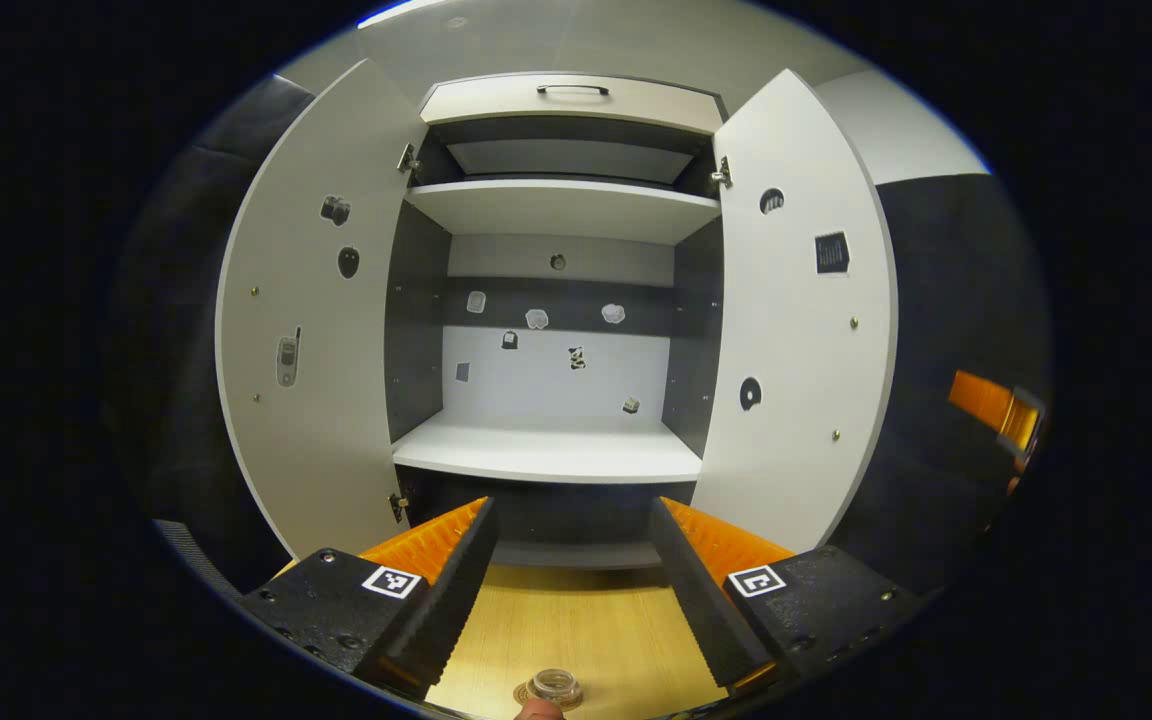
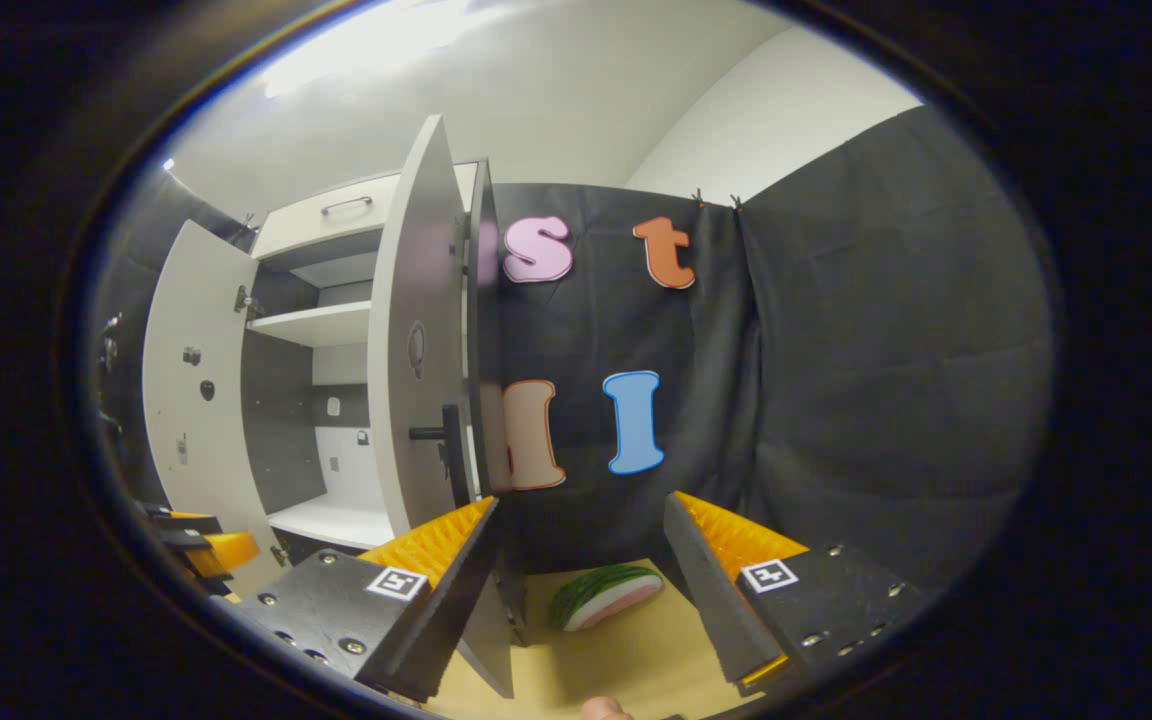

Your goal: Grasp the bottle in the cabinet with the left hand and place it on the coaster, then close the right door with the right hand and the left door with the left hand.

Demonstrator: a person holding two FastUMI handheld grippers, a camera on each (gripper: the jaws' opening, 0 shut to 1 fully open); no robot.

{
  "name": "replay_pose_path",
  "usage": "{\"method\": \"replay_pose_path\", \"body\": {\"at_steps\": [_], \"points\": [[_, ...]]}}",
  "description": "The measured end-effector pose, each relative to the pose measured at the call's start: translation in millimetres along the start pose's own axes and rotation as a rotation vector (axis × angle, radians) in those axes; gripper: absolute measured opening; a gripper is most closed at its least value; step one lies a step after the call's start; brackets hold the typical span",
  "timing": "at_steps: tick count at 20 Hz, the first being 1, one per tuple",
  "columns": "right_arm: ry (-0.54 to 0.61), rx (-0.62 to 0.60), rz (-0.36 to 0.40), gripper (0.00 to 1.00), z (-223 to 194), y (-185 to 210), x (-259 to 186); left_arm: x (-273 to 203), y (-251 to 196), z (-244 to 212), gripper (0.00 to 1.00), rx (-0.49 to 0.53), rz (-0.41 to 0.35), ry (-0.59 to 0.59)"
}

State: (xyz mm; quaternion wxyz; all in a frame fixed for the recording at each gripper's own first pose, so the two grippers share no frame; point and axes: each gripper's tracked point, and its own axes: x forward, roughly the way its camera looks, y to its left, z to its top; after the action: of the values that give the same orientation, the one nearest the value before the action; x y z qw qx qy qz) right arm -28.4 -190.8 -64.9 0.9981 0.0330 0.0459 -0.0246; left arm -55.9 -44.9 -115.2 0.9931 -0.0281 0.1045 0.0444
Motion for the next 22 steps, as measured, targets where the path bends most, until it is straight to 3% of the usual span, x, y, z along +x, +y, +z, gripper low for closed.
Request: {"method": "replay_pose_path", "body": {"at_steps": [5, 22], "points": [[0.028, 0.034, 0.046, 0.98, -10, 6, 12, -3, 2, 27, 0.95, 0.026, 0.039, -0.025], [0.109, 0.037, 0.240, 0.99, -41, 64, 20, 13, 1, 25, 0.95, -0.008, 0.113, 0.019]]}}
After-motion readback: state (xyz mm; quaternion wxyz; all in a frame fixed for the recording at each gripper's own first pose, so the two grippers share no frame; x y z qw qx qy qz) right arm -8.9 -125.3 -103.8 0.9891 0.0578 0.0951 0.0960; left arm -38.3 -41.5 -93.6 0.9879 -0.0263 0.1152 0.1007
